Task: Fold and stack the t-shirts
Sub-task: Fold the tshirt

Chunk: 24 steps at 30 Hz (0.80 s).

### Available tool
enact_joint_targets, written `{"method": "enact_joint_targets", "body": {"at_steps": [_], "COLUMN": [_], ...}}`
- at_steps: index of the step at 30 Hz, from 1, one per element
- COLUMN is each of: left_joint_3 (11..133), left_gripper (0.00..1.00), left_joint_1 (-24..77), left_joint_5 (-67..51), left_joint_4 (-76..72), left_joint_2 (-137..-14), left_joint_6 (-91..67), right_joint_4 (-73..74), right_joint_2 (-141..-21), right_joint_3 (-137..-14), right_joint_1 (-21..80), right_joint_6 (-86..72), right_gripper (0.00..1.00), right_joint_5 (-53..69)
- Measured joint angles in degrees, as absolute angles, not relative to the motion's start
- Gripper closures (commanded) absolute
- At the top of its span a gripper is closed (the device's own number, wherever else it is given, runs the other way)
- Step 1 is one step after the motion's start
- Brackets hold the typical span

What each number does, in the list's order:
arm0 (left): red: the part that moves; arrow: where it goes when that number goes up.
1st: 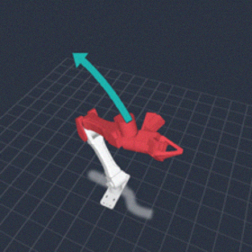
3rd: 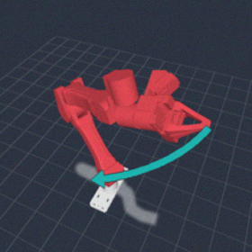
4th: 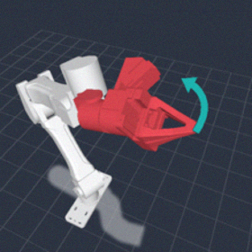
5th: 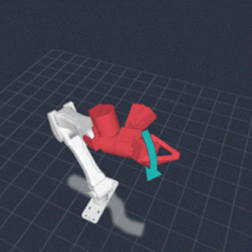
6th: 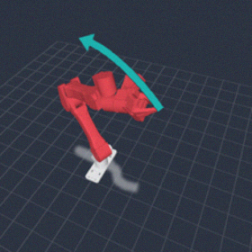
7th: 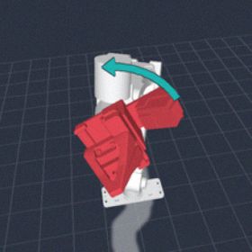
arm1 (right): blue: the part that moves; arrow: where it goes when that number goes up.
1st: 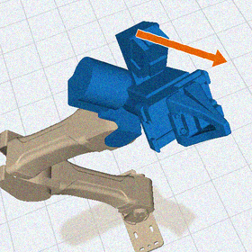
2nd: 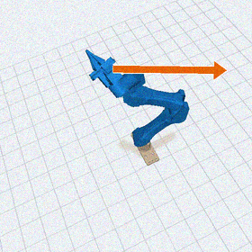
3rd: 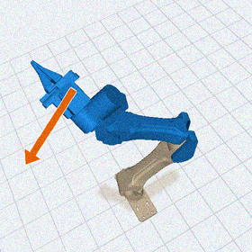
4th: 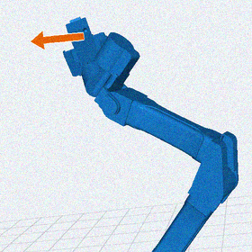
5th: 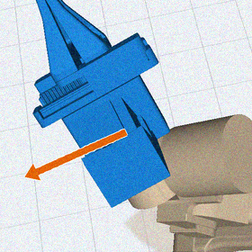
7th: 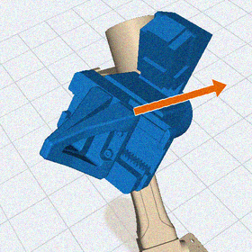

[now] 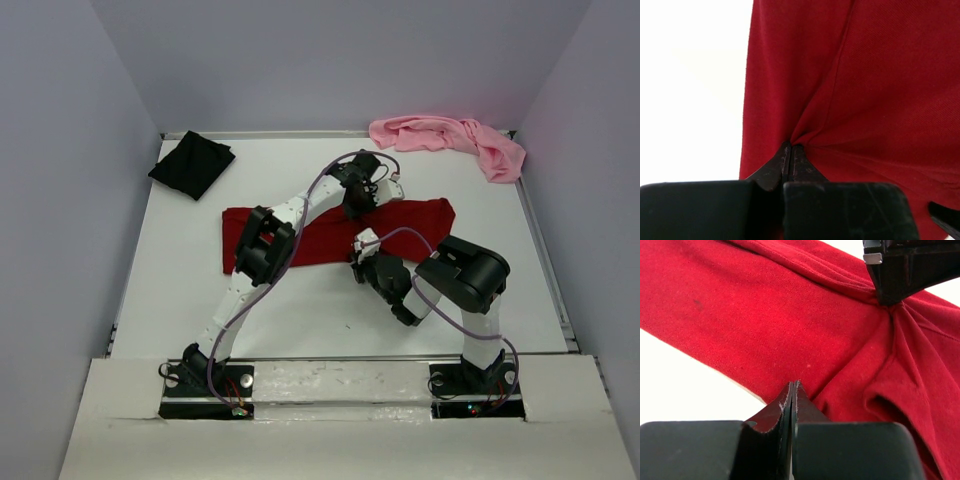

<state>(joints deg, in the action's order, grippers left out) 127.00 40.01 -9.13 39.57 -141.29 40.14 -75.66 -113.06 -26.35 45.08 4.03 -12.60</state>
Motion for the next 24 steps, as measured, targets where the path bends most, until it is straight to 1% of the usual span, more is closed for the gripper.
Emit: {"method": "enact_joint_targets", "body": {"at_steps": [8,24], "left_joint_3": [126.15,128.62], "left_gripper": [0.99,0.93], "left_joint_1": [39.57,39.31], "left_joint_5": [-8.38,-7.07], "left_joint_4": [37.36,36.16], "left_joint_2": [-141.38,-141.69], "left_joint_6": [40.23,41.32], "right_joint_4": [-76.88,-77.17], "right_joint_2": [-113.06,-113.08], "right_joint_3": [-25.34,-25.28], "right_joint_1": [45.08,45.10], "right_joint_6": [2.44,1.17], "right_gripper": [1.00,1.00], "right_joint_5": [-12.49,-12.49]}}
